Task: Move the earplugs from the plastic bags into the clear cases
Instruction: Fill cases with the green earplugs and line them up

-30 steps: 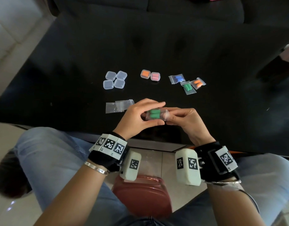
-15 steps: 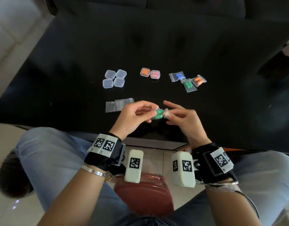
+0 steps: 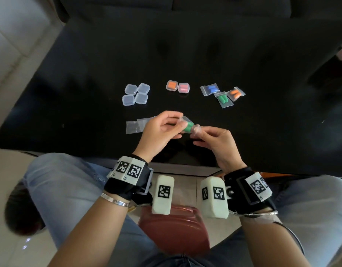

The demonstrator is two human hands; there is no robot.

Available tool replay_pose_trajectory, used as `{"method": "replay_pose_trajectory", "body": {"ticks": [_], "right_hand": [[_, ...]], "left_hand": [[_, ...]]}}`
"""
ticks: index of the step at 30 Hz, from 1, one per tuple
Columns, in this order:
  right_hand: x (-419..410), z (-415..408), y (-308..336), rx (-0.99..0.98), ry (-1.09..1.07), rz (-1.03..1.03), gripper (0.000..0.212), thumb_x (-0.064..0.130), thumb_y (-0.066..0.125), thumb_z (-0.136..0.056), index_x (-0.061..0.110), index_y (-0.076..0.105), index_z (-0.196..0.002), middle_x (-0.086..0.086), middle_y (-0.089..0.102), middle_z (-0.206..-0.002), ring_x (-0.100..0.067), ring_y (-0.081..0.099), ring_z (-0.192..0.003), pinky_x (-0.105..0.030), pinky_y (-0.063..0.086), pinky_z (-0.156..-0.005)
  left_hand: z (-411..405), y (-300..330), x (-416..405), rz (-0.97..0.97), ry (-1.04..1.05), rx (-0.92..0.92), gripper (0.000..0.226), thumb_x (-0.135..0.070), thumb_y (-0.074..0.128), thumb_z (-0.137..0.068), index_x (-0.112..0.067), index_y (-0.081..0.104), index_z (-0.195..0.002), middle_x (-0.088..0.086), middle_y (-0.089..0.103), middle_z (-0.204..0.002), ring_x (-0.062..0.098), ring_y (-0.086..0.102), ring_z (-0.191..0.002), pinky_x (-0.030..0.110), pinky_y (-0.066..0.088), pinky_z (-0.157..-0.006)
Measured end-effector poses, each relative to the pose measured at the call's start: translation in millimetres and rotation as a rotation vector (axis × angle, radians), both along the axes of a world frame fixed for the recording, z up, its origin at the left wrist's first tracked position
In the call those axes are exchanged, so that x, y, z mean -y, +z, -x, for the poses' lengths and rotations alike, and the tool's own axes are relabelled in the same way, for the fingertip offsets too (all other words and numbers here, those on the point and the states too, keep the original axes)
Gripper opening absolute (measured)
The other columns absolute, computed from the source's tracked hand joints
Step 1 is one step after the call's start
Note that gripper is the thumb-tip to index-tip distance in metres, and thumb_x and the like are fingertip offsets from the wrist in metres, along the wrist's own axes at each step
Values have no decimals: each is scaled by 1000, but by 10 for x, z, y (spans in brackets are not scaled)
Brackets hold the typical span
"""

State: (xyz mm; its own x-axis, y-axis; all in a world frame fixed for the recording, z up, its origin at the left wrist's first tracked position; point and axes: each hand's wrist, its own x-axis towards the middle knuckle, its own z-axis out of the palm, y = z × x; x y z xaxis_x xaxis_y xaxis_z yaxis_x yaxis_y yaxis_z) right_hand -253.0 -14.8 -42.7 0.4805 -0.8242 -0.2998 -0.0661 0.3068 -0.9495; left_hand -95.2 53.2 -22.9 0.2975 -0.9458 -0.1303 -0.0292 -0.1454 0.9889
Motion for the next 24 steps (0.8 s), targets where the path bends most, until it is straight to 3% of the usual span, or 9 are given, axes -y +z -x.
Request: {"method": "replay_pose_trajectory", "body": {"ticks": [3, 9, 13, 18, 24], "right_hand": [[-8, -52, 19, 184, 10, -221, 13, 21, 62, -80, 9, 68, -81, -1, 69, -79, -7, 67, -75, -19, 56, -66], [-27, -67, 21, 236, -13, -253, 14, 17, 60, -83, 5, 68, -84, -3, 69, -79, -7, 66, -70, -19, 56, -64], [9, -62, 29, 151, 17, -189, 16, 20, 64, -81, 6, 70, -86, -4, 69, -87, -8, 66, -74, -20, 56, -64], [18, -35, 2, 72, 35, -151, 10, 14, 62, -86, 12, 71, -84, 0, 71, -87, -9, 66, -78, -18, 55, -63], [2, -14, -69, 20, 36, -98, 21, 17, 63, -87, 0, 70, -96, 8, 62, -124, -10, 64, -103, -21, 52, -72]], "left_hand": [[-72, 100, 45, -8, -144, 119, 46, -14, 70, -80, -27, 53, -121, -14, 61, -113, -4, 63, -98, 10, 50, -76], [-142, 166, 101, 56, -105, 385, 22, -20, 74, -76, -21, 65, -95, -14, 67, -92, -5, 64, -83, 7, 48, -72], [-134, 113, 89, 58, -92, 333, 7, -14, 71, -79, -16, 67, -85, -8, 70, -91, 1, 66, -83, 11, 48, -72], [-85, 77, 82, 54, -111, 318, 8, -12, 71, -79, -19, 67, -80, -6, 72, -90, 2, 67, -84, 9, 49, -72], [-93, 15, 83, -11, -181, 259, 6, -13, 67, -83, -18, 65, -86, -1, 72, -92, 4, 68, -84, 16, 53, -78]]}}
